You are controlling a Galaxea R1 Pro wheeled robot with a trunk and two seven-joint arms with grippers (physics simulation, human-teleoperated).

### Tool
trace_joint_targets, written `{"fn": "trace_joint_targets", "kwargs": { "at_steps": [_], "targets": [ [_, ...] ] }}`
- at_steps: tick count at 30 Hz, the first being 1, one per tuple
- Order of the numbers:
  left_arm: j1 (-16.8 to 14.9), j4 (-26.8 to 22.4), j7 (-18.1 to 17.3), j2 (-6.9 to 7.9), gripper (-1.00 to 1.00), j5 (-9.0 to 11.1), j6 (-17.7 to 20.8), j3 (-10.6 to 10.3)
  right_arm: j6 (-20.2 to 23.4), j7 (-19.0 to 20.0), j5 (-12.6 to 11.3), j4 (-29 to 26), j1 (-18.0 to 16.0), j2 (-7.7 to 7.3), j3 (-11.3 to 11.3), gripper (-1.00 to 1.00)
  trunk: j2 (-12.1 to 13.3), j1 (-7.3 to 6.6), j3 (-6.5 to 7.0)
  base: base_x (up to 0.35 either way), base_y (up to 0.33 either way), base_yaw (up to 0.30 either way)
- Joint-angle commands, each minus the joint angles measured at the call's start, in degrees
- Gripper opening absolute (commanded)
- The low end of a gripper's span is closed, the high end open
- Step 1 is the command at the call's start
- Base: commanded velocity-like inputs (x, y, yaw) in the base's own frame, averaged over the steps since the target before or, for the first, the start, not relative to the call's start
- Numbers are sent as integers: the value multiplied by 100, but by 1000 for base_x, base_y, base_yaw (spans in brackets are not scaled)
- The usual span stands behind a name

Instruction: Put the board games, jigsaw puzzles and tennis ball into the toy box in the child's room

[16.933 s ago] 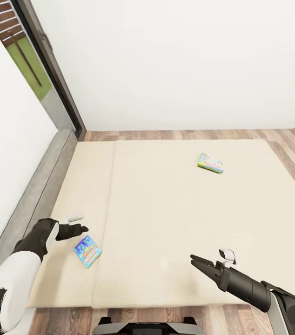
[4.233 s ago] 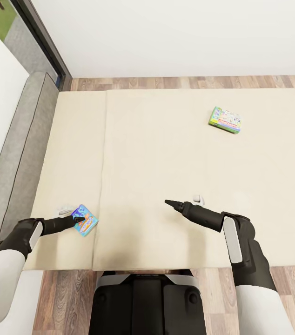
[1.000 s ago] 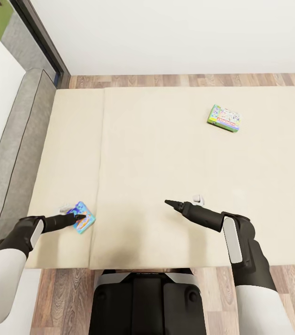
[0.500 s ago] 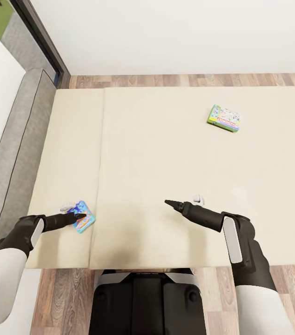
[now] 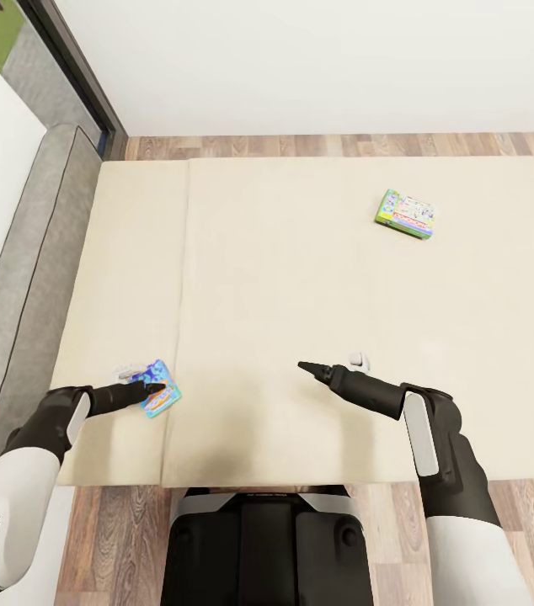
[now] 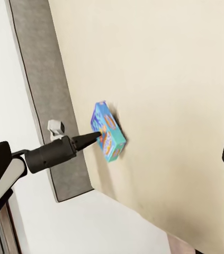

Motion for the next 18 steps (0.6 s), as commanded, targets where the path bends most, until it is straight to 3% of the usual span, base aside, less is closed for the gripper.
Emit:
{"fn": "trace_joint_targets", "kwargs": {
  "at_steps": [1, 18],
  "targets": [
    [-4, -28, -48, -27, 100, -54, 36, 32, 26, 48, 37, -1, -4, 6, -16, 100, -9, 3, -6, 0, 0, 0],
    [-8, -150, -47, -133, 100, -84, 60, -151, 26, 70, 5, -1, -4, -2, -15, 100, -9, 3, -6, 0, 0, 0]
  ]
}}
